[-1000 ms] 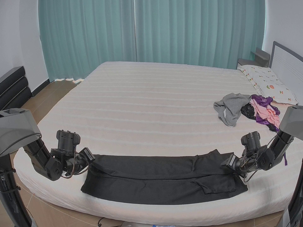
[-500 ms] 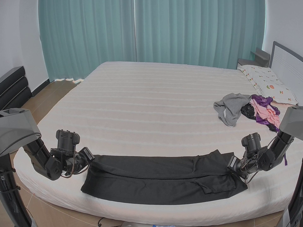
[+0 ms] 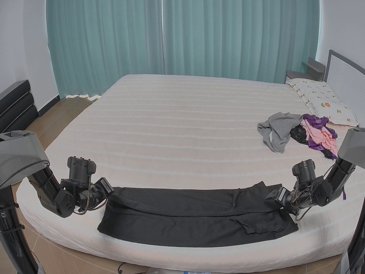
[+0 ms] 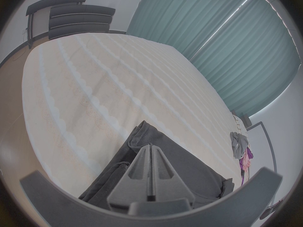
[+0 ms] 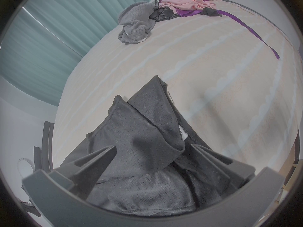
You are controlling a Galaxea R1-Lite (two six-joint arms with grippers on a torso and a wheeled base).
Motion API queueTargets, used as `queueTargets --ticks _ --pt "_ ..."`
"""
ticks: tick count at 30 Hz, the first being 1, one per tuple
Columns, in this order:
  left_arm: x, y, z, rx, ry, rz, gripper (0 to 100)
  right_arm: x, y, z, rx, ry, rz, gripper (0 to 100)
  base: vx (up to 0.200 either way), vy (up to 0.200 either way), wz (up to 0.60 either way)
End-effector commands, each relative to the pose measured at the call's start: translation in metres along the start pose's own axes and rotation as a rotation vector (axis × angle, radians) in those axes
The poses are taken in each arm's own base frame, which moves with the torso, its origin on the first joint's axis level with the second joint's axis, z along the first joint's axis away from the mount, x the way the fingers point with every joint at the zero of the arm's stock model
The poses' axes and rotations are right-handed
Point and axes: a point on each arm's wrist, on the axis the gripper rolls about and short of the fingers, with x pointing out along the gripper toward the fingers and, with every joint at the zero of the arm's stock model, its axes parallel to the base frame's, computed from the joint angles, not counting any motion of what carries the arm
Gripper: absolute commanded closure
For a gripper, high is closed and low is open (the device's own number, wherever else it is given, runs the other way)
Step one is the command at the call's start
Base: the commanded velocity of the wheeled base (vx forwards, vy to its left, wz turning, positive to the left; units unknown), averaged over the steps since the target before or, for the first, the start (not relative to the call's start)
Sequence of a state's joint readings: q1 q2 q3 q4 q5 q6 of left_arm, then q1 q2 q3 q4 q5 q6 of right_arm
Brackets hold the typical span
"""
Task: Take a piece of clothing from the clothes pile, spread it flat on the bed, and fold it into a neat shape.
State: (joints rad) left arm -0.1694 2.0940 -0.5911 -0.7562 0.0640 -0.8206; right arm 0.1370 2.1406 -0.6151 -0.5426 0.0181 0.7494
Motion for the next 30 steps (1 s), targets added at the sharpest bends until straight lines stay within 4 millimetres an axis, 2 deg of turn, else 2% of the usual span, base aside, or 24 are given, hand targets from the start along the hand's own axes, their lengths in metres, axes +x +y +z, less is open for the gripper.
queueTargets --ticks 1,4,5,13,17,19,24,30 --pt "0.000 0.000 0.000 0.000 0.000 0.001 100 0.000 0.002 0.002 -0.002 -0.008 0.009 0 0.000 0.000 0.00" --pt "0.000 0.000 0.000 -0.001 -0.001 0.000 100 0.000 0.003 0.003 -0.005 -0.013 0.011 0 0.000 0.000 0.00" --pt "0.000 0.000 0.000 -0.001 -0.001 0.000 100 0.000 0.003 0.003 -0.005 -0.013 0.011 100 0.000 0.000 0.00" --pt "0.001 0.000 0.000 0.003 -0.003 0.001 100 -0.004 0.006 0.004 -0.012 -0.029 0.015 100 0.000 0.000 0.00" --pt "0.001 -0.002 0.002 0.004 -0.008 -0.005 100 -0.013 0.008 0.013 -0.002 -0.070 0.032 100 0.000 0.000 0.00" --pt "0.003 -0.006 0.006 0.005 -0.021 -0.019 100 -0.020 0.012 0.026 0.008 -0.109 0.053 100 0.000 0.000 0.00" --pt "0.009 -0.019 0.026 -0.011 -0.082 -0.063 100 -0.011 0.023 0.038 0.010 -0.140 0.087 100 0.000 0.000 0.00" --pt "0.017 -0.028 0.046 -0.028 -0.140 -0.097 100 0.006 0.040 0.065 0.034 -0.203 0.137 100 0.000 0.000 0.00"
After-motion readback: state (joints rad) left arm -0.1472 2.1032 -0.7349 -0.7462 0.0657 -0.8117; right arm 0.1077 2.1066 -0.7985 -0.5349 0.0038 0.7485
